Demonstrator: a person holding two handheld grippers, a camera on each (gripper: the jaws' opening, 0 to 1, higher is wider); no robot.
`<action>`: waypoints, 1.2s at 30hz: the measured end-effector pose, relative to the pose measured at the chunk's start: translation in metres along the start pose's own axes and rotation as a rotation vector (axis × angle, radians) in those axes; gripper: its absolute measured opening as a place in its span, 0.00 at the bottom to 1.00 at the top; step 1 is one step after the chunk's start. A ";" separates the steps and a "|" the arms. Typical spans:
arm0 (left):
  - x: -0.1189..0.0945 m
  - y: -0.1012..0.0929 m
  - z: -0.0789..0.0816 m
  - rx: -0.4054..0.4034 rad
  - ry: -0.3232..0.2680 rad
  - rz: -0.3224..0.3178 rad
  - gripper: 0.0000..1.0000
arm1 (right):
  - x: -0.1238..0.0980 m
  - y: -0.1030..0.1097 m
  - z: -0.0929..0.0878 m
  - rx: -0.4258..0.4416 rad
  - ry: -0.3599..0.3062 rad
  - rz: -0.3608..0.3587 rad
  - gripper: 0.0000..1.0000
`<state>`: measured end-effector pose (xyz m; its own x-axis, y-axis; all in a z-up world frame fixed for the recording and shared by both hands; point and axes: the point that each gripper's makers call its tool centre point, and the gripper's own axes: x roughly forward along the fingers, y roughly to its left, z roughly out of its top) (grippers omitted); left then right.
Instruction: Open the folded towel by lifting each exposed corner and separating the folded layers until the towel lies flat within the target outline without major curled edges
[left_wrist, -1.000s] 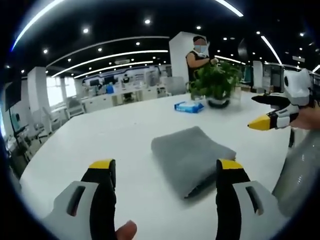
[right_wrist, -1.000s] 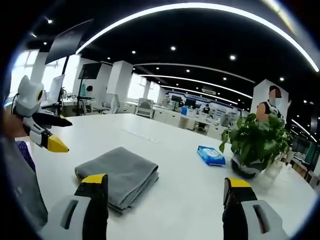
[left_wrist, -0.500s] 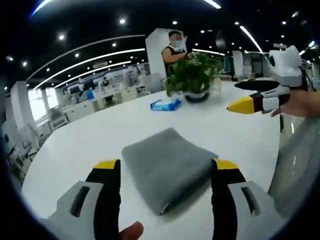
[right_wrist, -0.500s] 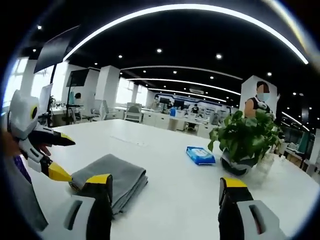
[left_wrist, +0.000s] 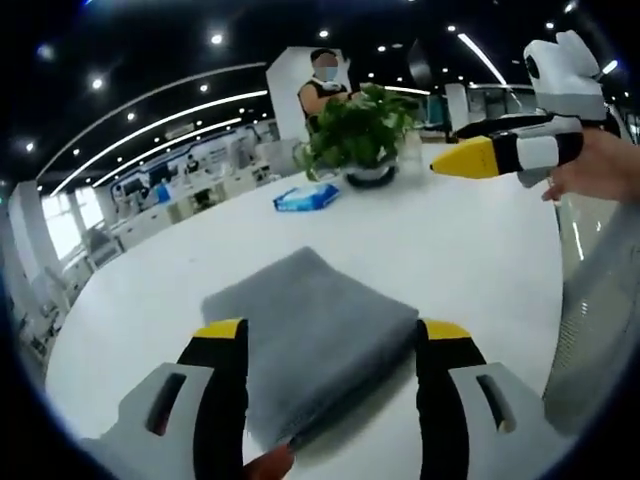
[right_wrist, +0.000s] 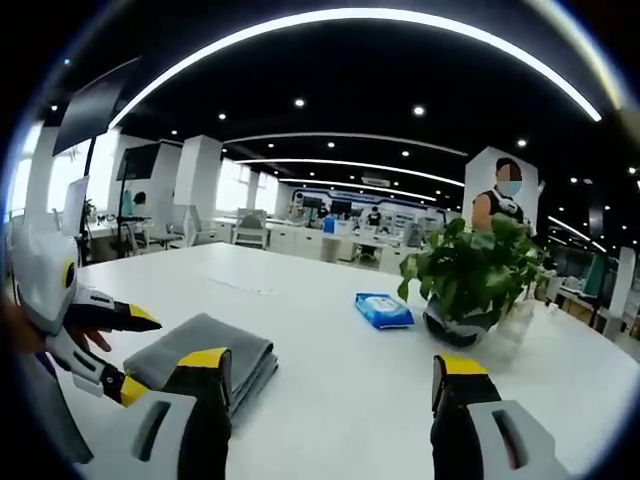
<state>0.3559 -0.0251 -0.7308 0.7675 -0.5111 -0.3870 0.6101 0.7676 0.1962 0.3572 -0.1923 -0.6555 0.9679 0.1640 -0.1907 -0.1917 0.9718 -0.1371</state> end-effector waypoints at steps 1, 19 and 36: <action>0.005 -0.002 -0.002 0.008 0.012 -0.005 0.66 | 0.000 0.000 0.000 -0.004 0.002 0.000 0.83; 0.036 -0.016 -0.028 0.020 0.101 -0.073 0.56 | 0.003 -0.007 -0.010 0.025 0.031 -0.019 0.81; 0.031 -0.010 -0.032 0.042 0.118 -0.054 0.13 | 0.003 -0.005 -0.014 0.017 0.049 -0.012 0.80</action>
<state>0.3676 -0.0361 -0.7738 0.7064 -0.4998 -0.5011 0.6593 0.7221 0.2093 0.3587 -0.1994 -0.6684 0.9608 0.1441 -0.2368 -0.1768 0.9765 -0.1231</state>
